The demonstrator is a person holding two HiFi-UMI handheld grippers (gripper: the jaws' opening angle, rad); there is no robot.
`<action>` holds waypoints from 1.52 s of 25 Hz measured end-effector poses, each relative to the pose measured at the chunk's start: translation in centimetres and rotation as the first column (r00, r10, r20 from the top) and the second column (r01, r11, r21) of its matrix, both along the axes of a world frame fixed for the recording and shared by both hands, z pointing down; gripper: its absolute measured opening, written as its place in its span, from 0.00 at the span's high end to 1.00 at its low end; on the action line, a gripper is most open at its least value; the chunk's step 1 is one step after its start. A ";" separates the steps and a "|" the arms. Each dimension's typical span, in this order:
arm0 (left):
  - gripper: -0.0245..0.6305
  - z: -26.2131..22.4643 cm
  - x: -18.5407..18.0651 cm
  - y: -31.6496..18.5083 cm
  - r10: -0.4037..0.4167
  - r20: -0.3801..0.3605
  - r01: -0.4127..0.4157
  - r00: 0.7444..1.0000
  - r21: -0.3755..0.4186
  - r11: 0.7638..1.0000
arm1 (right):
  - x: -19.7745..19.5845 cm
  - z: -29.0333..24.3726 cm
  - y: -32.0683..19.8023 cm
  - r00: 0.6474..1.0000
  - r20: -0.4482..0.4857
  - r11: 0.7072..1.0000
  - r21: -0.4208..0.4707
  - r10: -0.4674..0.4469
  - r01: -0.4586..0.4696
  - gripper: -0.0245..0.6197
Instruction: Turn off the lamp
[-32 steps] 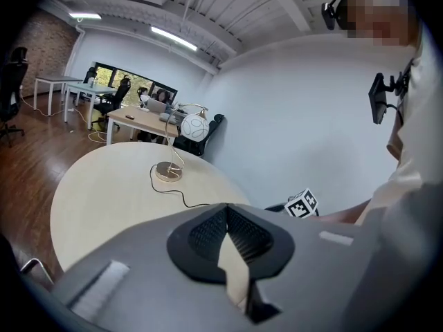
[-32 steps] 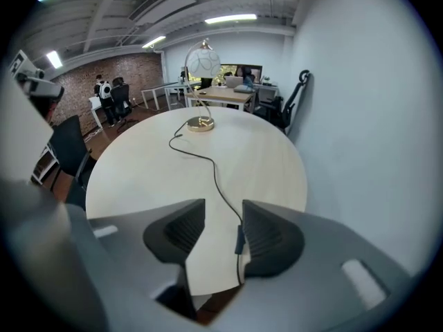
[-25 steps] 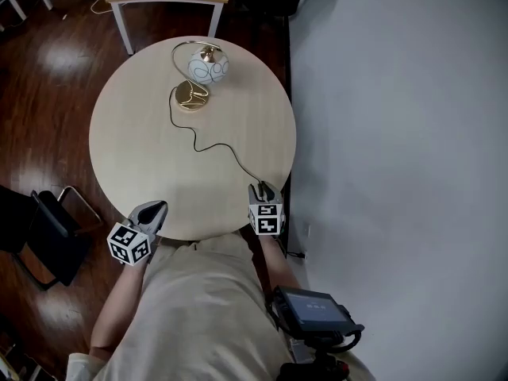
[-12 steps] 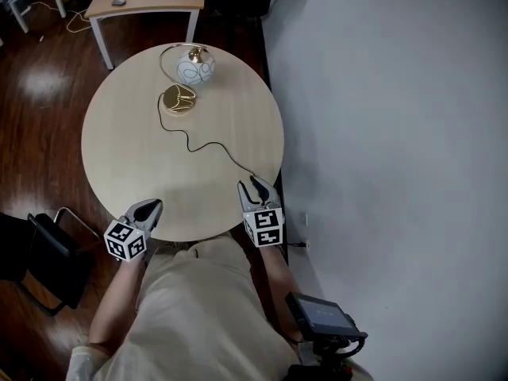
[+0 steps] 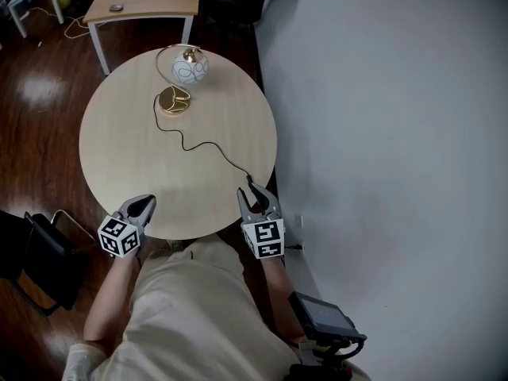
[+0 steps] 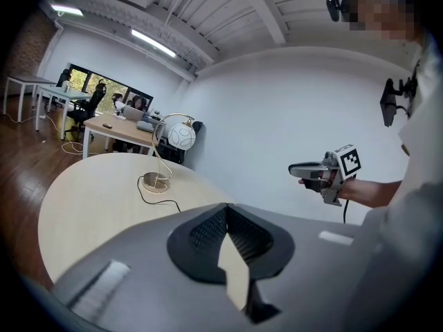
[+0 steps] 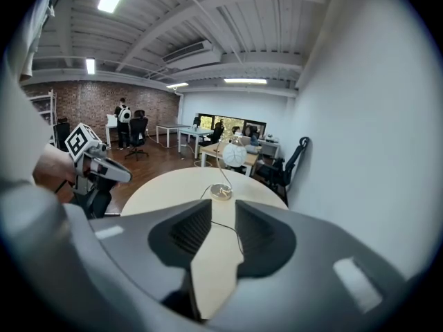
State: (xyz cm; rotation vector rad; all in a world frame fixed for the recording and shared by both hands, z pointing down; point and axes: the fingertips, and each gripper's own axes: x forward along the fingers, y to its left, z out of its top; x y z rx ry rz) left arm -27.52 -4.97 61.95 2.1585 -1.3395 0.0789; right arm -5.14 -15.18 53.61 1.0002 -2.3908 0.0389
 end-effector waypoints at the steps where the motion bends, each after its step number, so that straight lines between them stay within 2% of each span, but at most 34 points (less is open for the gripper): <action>1: 0.96 -0.2 0.0 0.3 -0.012 0.005 0.012 1.000 0.003 1.000 | 0.2 0.1 0.0 1.000 0.002 1.000 0.003 -0.005 0.005 0.80; 6: 0.96 -0.4 0.8 3.0 -0.081 0.023 0.081 0.996 -0.010 0.997 | 1.3 -0.7 1.2 0.998 0.027 0.998 0.020 -0.056 0.056 0.80; 10: 0.96 -1.1 2.9 5.4 -0.111 0.033 0.112 0.993 -0.022 0.994 | 3.6 -0.8 3.2 0.992 0.050 0.994 0.001 -0.113 0.113 0.81; 16: 0.96 -3.1 8.2 9.2 -0.125 0.049 0.125 0.991 -0.006 0.992 | 9.5 -1.3 7.0 0.987 0.055 0.988 -0.009 -0.153 0.154 0.81; 24: 0.96 -3.9 16.2 15.8 -0.110 0.031 0.110 0.993 -0.004 0.994 | 16.0 -0.7 10.4 0.985 0.090 0.989 -0.011 -0.149 0.150 0.83; 33: 0.96 -2.7 20.1 22.5 -0.108 0.038 0.110 0.993 -0.068 0.992 | 18.0 0.7 15.9 0.974 0.149 0.981 -0.062 -0.171 0.182 0.84; 38: 0.96 -3.1 21.1 24.5 -0.127 0.048 0.130 0.991 -0.067 0.989 | 17.6 2.6 18.7 0.963 0.144 0.963 -0.111 -0.229 0.245 0.84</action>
